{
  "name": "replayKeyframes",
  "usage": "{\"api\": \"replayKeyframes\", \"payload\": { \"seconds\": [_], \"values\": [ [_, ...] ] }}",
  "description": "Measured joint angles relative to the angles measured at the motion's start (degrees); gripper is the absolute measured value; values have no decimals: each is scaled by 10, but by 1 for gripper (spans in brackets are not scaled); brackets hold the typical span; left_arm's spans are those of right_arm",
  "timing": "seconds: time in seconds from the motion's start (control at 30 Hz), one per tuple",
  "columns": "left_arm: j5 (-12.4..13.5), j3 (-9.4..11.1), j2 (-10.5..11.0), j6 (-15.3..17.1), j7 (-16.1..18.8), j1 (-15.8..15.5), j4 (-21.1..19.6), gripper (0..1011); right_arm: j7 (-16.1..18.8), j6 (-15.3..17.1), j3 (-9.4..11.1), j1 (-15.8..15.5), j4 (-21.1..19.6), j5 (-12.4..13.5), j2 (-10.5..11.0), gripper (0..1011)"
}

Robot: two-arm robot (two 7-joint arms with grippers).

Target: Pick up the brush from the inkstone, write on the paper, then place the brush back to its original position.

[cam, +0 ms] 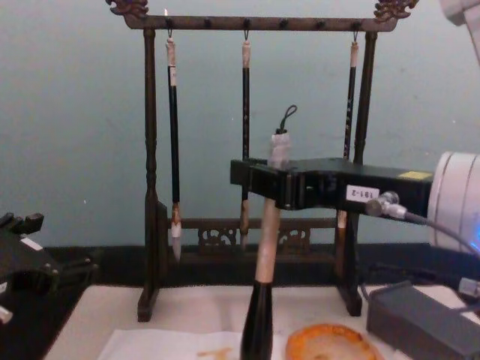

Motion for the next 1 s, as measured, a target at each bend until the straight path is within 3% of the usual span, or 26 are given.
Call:
{"api": "replayKeyframes", "payload": {
  "seconds": [1.0],
  "values": [
    [0, 0, 0, 0, 0, 0, 0, 1010, -12, 1, 51, -19, 6, -48, -21, 149]
  ]
}}
